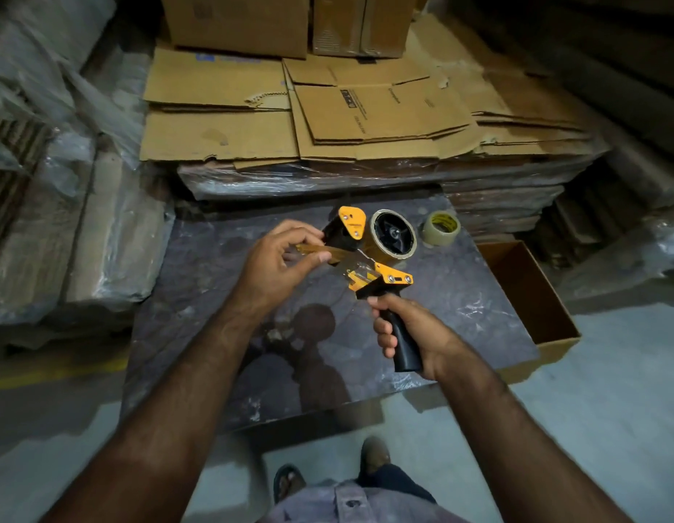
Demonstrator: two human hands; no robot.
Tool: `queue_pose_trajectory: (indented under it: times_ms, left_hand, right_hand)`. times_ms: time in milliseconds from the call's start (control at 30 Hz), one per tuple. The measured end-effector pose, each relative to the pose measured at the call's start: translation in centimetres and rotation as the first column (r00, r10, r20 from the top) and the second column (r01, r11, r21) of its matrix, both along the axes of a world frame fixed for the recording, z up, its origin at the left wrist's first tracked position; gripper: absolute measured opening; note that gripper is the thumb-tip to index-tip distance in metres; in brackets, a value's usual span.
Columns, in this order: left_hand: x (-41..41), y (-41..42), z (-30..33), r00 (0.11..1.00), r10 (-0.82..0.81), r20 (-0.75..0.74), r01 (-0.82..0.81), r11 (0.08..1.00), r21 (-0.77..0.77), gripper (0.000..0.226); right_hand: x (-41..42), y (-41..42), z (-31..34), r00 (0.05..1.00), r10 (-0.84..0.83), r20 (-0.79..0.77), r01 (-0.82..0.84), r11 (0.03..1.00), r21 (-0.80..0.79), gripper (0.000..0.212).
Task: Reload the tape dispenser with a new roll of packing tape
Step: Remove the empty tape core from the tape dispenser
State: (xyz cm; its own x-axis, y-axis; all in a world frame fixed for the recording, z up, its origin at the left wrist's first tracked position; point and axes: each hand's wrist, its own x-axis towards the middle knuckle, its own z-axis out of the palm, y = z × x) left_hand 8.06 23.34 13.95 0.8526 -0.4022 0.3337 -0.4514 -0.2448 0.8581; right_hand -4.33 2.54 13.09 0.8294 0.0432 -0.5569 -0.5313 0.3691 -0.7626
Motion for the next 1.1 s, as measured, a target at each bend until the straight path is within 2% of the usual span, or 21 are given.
queue_pose_trajectory:
  times_ms: [133,233,333,467,700,1000,1100]
  left_hand:
    - [-0.5,-0.9,2.3,0.994,-0.066,0.087,0.062,0.997,0.056,0.017]
    - [-1.1,-1.5,3.4,0.988,-0.08,0.133,0.065,0.991,0.114,0.016]
    - [-1.3,-2.2,3.7,0.991,-0.051,0.126,0.038,0.993,0.109,0.015]
    - [-0.9,-3.2,3.4,1.0,-0.009,0.015,0.008,0.996,0.089,0.013]
    - [-1.1,-5.7,3.9,0.973,-0.08,-0.218,0.092,0.995,0.047,0.017]
    - [-1.2,-10.3,5.0,0.945,-0.131,-0.298,0.159,0.985,0.073,0.024]
    - [-0.4,-11.3,5.1,0.929,-0.129,-0.346,0.147,0.989,0.024,0.03]
  right_hand:
    - [-0.5,-1.6,-0.7,0.998,0.057,-0.024,-0.053,0.988,0.143,0.02]
    - [-0.7,-2.9,-1.2,0.992,0.127,0.011,-0.127,0.973,0.19,0.034]
    - [-0.8,-3.8,-0.9,0.987,0.157,0.015,-0.157,0.966,0.204,0.033]
    - [-1.1,-5.1,0.3,0.99,0.136,-0.032,-0.129,0.979,0.159,0.015]
    - [-2.2,-9.0,2.4,0.988,0.153,-0.035,-0.152,0.988,0.033,0.016]
    - [-3.1,-13.6,1.7,0.983,0.18,-0.043,-0.172,0.974,0.148,0.015]
    - [-2.6,-14.3,1.2,0.988,0.156,-0.016,-0.154,0.983,0.104,0.017]
